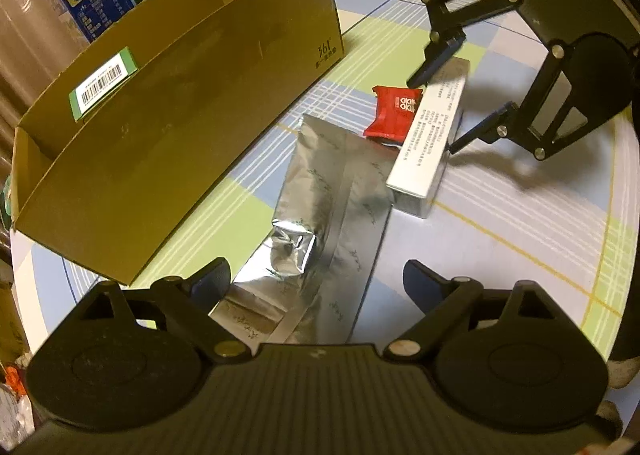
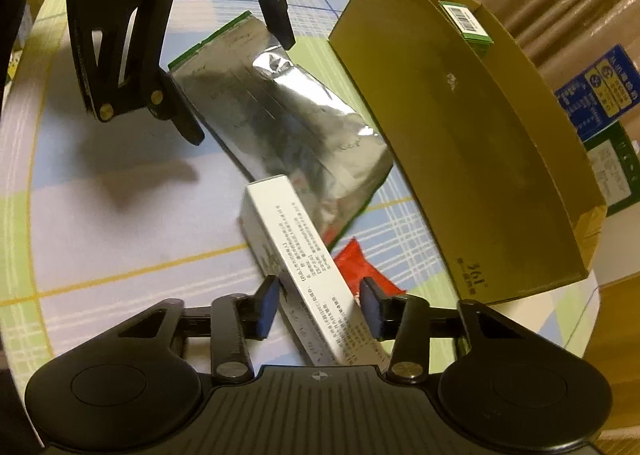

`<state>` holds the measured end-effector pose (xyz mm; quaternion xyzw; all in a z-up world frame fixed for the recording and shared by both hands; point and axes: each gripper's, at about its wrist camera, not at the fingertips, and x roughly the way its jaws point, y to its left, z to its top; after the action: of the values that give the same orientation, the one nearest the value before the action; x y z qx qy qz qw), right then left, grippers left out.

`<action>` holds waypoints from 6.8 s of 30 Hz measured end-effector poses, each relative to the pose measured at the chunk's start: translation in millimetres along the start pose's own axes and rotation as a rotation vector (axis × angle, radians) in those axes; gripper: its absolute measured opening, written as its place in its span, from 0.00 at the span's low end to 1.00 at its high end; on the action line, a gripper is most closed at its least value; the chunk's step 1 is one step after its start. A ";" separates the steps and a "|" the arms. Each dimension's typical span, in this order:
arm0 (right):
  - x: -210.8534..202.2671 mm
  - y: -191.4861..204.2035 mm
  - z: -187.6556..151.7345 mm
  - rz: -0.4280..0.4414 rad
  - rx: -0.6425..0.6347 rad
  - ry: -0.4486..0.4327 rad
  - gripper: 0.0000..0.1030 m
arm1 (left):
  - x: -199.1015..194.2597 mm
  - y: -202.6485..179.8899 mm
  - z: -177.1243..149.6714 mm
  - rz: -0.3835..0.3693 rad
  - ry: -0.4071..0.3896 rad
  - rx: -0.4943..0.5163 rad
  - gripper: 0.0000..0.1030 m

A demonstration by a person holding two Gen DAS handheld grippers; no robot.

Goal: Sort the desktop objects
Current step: 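Grasp the white medicine box with the right tool while the left tool grasps the silver foil bag, then lift the foil bag with the left tool while the right tool carries the white box toward the cardboard box, then lower both held items into the cardboard box and open both tools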

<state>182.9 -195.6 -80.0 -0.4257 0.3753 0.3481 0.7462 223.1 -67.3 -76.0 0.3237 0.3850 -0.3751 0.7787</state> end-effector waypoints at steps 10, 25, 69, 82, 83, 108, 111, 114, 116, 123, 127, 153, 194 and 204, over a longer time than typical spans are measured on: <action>0.8 -20.8 5.2 0.159 0.265 0.056 0.22 | -10.4 -2.1 -4.7 0.025 0.012 -0.020 0.88; 4.7 -19.2 5.9 0.166 0.344 0.048 0.23 | 32.1 26.5 42.2 -0.134 0.206 -0.056 0.71; 27.6 -2.6 25.3 0.174 0.412 0.068 0.23 | 54.4 14.7 39.7 -0.142 0.274 -0.079 0.42; 20.9 -1.1 26.4 0.167 0.424 0.061 0.22 | 49.0 14.6 36.8 -0.119 0.259 -0.109 0.34; 19.6 -1.5 26.1 0.165 0.426 0.060 0.22 | 48.3 14.4 36.6 -0.117 0.259 -0.109 0.32; -40.8 -21.6 23.6 0.092 0.521 -0.021 0.22 | -13.0 26.6 39.1 -0.091 0.235 -0.176 0.28; -56.9 -23.3 29.7 0.073 0.528 -0.039 0.22 | -35.8 30.3 42.2 -0.068 0.222 -0.177 0.28; -68.2 -27.1 35.4 0.057 0.528 -0.057 0.22 | -54.6 34.7 47.7 -0.046 0.209 -0.179 0.28; -82.7 -27.3 41.1 0.047 0.528 -0.067 0.22 | -66.9 38.5 52.0 -0.031 0.200 -0.180 0.28; -104.4 -48.0 52.8 0.011 0.531 -0.097 0.22 | -98.7 54.4 67.0 0.005 0.172 -0.183 0.28; -108.7 -65.4 55.5 0.000 0.540 -0.111 0.22 | -110.8 69.9 76.2 0.026 0.158 -0.195 0.28; -77.6 -214.3 94.3 -0.102 0.711 -0.155 0.22 | -76.1 203.0 138.3 0.130 0.125 -0.426 0.28; -28.7 -260.2 83.8 -0.103 0.910 -0.251 0.47 | -28.6 229.1 133.9 0.160 -0.012 -0.537 0.29; -58.3 -241.9 61.1 -0.145 0.939 -0.253 0.56 | -44.0 215.1 115.4 0.158 -0.041 -0.555 0.37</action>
<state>374.2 -248.1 82.1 -0.0230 0.3677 0.1376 0.9194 424.9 -34.5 64.4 0.1196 0.4307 -0.2000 0.8719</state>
